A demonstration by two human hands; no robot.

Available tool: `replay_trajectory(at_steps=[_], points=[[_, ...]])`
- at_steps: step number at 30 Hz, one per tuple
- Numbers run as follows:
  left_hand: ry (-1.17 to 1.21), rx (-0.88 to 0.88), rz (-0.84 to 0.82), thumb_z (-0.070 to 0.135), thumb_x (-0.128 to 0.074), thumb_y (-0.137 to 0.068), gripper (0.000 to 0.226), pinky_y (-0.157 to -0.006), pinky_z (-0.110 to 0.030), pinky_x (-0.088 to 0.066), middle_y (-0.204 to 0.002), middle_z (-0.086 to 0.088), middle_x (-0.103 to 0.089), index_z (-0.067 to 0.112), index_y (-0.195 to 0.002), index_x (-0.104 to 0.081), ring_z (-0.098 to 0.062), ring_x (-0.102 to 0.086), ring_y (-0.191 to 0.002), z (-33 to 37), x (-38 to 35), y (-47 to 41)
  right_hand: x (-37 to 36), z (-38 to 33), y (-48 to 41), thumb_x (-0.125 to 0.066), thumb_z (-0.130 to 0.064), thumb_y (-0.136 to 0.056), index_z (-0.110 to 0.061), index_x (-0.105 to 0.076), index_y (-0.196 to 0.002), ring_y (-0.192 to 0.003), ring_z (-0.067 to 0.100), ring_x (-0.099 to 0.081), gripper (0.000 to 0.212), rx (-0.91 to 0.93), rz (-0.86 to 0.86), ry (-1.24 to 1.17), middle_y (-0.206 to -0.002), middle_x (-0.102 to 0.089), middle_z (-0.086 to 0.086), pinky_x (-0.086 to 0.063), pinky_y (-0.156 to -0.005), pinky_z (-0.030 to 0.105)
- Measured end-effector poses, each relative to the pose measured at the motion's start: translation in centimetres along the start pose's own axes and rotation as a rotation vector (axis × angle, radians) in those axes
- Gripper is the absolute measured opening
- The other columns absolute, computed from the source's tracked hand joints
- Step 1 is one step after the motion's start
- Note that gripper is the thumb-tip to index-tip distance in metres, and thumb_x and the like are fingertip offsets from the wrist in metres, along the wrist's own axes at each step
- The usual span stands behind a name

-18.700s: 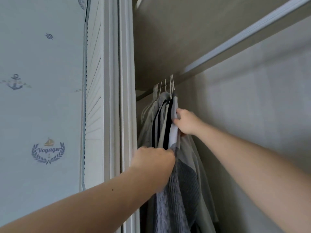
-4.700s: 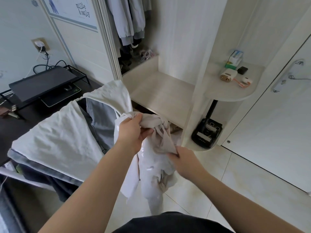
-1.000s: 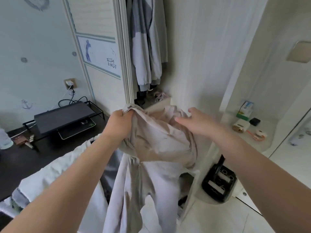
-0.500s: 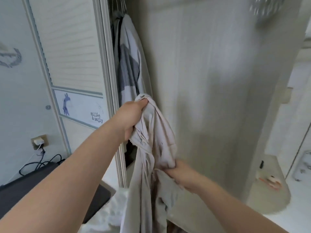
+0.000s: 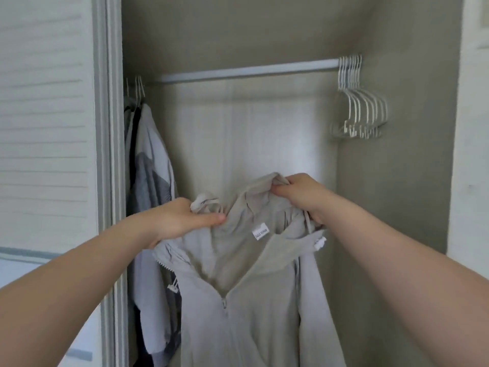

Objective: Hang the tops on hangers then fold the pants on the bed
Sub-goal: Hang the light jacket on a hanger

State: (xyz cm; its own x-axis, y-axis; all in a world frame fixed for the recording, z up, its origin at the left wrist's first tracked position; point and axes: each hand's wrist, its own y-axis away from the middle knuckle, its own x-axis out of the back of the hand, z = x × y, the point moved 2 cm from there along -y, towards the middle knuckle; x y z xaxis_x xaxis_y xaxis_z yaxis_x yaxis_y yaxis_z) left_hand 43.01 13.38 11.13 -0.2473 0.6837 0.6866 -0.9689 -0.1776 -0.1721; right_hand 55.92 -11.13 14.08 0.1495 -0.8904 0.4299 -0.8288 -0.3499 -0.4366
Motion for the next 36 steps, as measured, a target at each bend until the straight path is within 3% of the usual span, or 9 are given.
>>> replay_trajectory(at_steps=[4, 8, 12, 16, 21, 24, 28, 33, 36], points=[[-0.235, -0.086, -0.064, 0.061, -0.083, -0.067, 0.058, -0.068, -0.027, -0.035, -0.07, -0.002, -0.055, 0.007, -0.079, -0.067, -0.018, -0.051, -0.066, 1.5, 2.6, -3.8, 2.6, -4.2, -4.7, -0.066, -0.023, -0.092, -0.009, -0.063, -0.081, -0.054, 0.015, -0.051, 0.019, 0.039, 0.112, 0.198, -0.067, -0.054, 0.005, -0.035, -0.045, 0.018], [-0.097, -0.141, 0.235, 0.042, -0.07, -0.092, 0.041, -0.045, -0.019, -0.033, -0.056, 0.006, -0.059, 0.012, -0.066, -0.062, -0.006, -0.053, -0.048, 4.1, 4.6, -7.7, 4.5, -6.5, -8.6, -0.063, -0.036, -0.095, -0.002, -0.067, -0.095, -0.074, 0.024, -0.055, 0.034, 0.012, 0.132, 0.482, -0.084, -0.059, 0.01, -0.04, -0.067, 0.031], [0.129, -0.166, 0.478, 0.042, -0.055, -0.101, 0.047, -0.071, -0.028, -0.038, -0.11, -0.015, -0.067, -0.001, -0.115, -0.067, -0.029, -0.062, -0.096, 7.4, 6.1, -11.1, 5.6, -8.4, -11.2, -0.068, -0.037, -0.092, -0.001, -0.068, -0.107, -0.08, 0.024, -0.059, 0.04, -0.012, 0.125, 0.659, -0.095, -0.065, 0.009, -0.044, -0.066, 0.029], [0.217, -0.224, 0.545, 0.039, -0.051, -0.104, 0.045, -0.072, -0.027, -0.035, -0.109, -0.013, -0.059, -0.001, -0.125, -0.059, -0.024, -0.05, -0.086, 10.7, 7.2, -14.0, 6.8, -10.1, -13.1, -0.064, -0.027, -0.092, -0.002, -0.071, -0.106, -0.09, 0.032, -0.065, 0.029, 0.041, 0.219, 0.853, -0.103, -0.07, 0.015, -0.05, -0.066, 0.031], [0.327, -0.291, 0.536, 0.035, -0.052, -0.104, 0.031, -0.06, -0.026, -0.037, -0.089, -0.005, -0.055, 0.007, -0.116, -0.057, -0.018, -0.051, -0.072, 14.8, 6.7, -17.0, 10.3, -11.4, -14.7, -0.051, -0.02, -0.091, -0.015, -0.058, -0.122, -0.12, 0.034, -0.052, 0.032, 0.188, 0.574, 1.197, -0.129, -0.056, 0.012, -0.043, -0.099, 0.04], [0.286, -0.313, 0.526, 0.033, -0.051, -0.104, 0.028, -0.074, -0.029, -0.041, -0.1, -0.012, -0.059, 0.006, -0.107, -0.057, -0.028, -0.056, -0.082, 16.5, 5.7, -18.2, 12.6, -11.2, -15.6, -0.052, -0.022, -0.09, -0.018, -0.052, -0.133, -0.13, 0.033, -0.041, 0.043, 0.086, 0.699, 1.547, -0.138, -0.047, 0.012, -0.031, -0.104, 0.042], [0.248, -0.295, 0.53, 0.033, -0.051, -0.104, 0.037, -0.081, -0.031, -0.043, -0.114, -0.02, -0.063, -0.001, -0.117, -0.06, -0.035, -0.06, -0.099, 17.3, 5.5, -19.1, 14.8, -9.6, -17.1, -0.04, -0.02, -0.099, -0.019, -0.051, -0.14, -0.127, 0.032, -0.043, 0.043, -0.056, 0.711, 1.786, -0.14, -0.048, 0.011, -0.035, -0.102, 0.038], [0.202, -0.264, 0.567, 0.032, -0.049, -0.105, 0.028, -0.08, -0.03, -0.042, -0.105, -0.015, -0.06, 0.006, -0.099, -0.057, -0.033, -0.057, -0.093, 16.8, 6.4, -19.9, 16.4, -8.2, -19.1, -0.044, -0.016, -0.1, -0.016, -0.054, -0.139, -0.126, 0.031, -0.051, 0.04, -0.065, 0.739, 1.752, -0.138, -0.053, 0.011, -0.038, -0.097, 0.036], [0.191, -0.241, 0.609, 0.033, -0.05, -0.105, 0.029, -0.06, -0.027, -0.038, -0.085, -0.007, -0.056, 0.008, -0.092, -0.056, -0.023, -0.054, -0.073, 16.1, 6.9, -20.4, 17.1, -8.2, -20.0, -0.048, -0.007, -0.097, -0.016, -0.062, -0.133, -0.124, 0.033, -0.057, 0.04, -0.026, 0.733, 1.656, -0.134, -0.059, 0.01, -0.044, -0.096, 0.037]])
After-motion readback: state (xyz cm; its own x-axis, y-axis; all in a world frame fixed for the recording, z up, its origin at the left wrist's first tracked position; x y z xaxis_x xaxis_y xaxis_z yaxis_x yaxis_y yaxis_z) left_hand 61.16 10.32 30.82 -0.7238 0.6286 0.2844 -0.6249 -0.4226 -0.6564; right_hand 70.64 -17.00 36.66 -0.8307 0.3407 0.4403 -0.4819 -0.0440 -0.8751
